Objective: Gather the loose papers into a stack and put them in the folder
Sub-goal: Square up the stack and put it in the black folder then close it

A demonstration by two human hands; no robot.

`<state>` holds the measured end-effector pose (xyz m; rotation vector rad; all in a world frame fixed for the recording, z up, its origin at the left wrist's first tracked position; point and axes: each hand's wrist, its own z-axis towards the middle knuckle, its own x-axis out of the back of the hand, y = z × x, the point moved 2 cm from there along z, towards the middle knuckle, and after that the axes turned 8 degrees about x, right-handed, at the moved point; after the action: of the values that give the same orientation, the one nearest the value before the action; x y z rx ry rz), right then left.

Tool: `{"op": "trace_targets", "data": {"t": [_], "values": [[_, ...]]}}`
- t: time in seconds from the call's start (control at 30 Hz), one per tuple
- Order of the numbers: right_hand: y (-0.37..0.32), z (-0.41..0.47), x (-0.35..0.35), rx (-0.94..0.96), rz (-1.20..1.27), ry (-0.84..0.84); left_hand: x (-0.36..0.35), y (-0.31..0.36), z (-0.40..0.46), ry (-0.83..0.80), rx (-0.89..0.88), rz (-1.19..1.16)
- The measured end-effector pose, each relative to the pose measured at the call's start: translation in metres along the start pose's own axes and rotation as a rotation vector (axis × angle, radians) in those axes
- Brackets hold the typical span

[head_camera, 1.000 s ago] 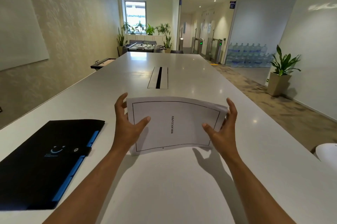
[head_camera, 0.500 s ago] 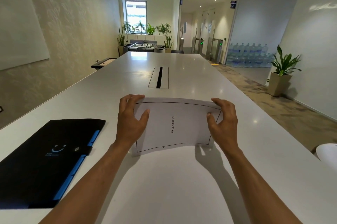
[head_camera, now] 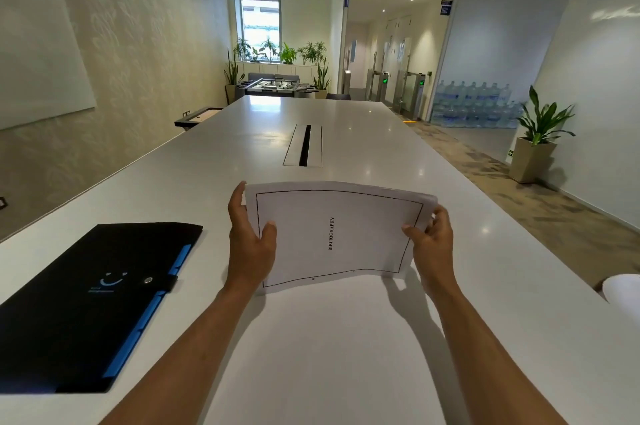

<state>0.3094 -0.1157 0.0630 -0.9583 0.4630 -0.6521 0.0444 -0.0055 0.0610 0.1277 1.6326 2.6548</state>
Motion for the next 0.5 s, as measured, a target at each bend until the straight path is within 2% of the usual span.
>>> {"op": "trace_targets", "data": {"t": [0.17, 0.37, 0.5], "values": [[0.01, -0.007, -0.006, -0.018, -0.069, -0.063, 0.001, -0.014, -0.001, 0.023, 0.105, 0.028], [-0.002, -0.001, -0.007, 0.078, -0.061, -0.001, 0.002, -0.004, 0.011, 0.051, 0.01, -0.026], [0.016, -0.02, -0.005, 0.024, -0.117, -0.043, 0.001, -0.03, -0.004, 0.019, 0.101, -0.027]]}}
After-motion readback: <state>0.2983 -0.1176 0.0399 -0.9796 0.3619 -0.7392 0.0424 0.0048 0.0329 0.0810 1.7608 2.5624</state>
